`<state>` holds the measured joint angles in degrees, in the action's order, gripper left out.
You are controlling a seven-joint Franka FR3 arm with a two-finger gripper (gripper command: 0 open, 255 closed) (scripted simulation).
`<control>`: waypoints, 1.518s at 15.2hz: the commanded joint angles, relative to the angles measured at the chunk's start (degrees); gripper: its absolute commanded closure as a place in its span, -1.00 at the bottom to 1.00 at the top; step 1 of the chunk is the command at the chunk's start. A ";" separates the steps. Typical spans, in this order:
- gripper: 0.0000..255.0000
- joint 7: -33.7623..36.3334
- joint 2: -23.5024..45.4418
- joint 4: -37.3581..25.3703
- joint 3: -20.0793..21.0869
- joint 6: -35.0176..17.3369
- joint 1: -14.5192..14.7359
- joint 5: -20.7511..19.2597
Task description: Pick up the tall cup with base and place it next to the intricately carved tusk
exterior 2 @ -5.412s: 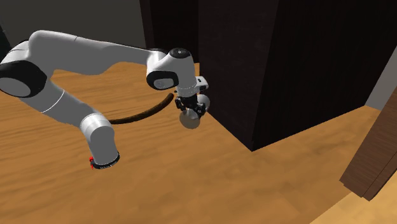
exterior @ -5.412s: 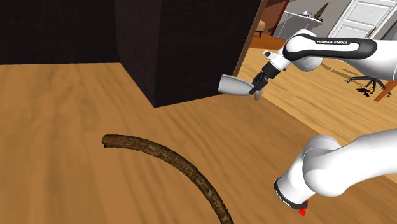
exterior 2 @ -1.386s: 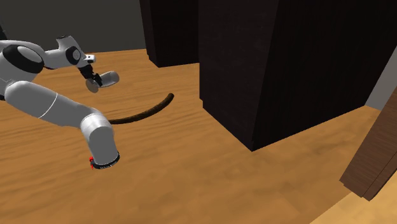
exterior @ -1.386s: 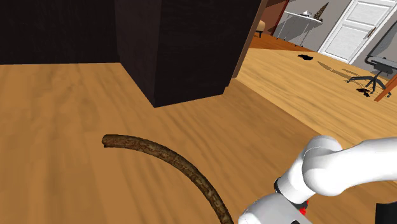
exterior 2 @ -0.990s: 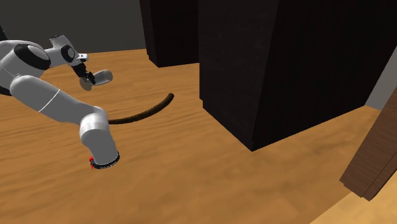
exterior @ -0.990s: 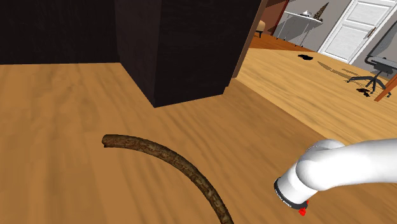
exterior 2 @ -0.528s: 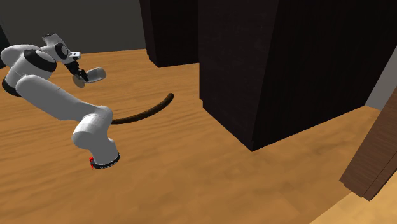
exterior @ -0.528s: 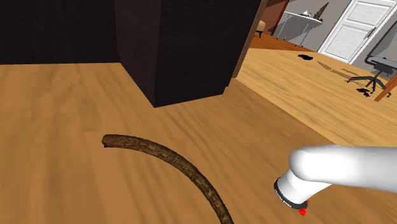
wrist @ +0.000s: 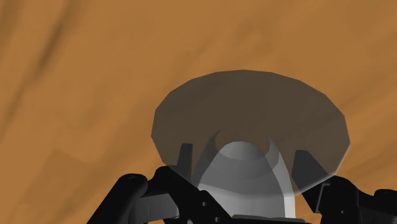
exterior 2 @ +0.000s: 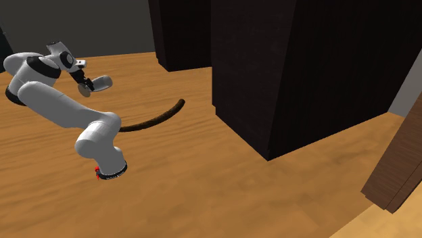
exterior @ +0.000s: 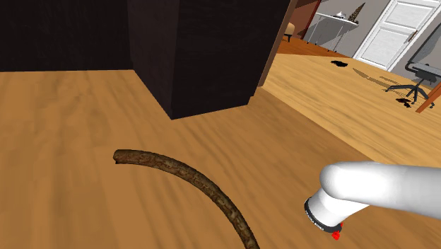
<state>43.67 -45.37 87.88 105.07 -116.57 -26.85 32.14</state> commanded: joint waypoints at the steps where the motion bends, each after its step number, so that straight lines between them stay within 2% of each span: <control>1: 1.00 -0.12 -0.31 1.27 0.29 -1.31 0.36 0.42; 23: 1.00 -1.66 -6.07 8.72 7.65 -13.34 -1.34 6.64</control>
<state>42.07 -51.12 96.42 112.31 -129.33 -28.02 38.44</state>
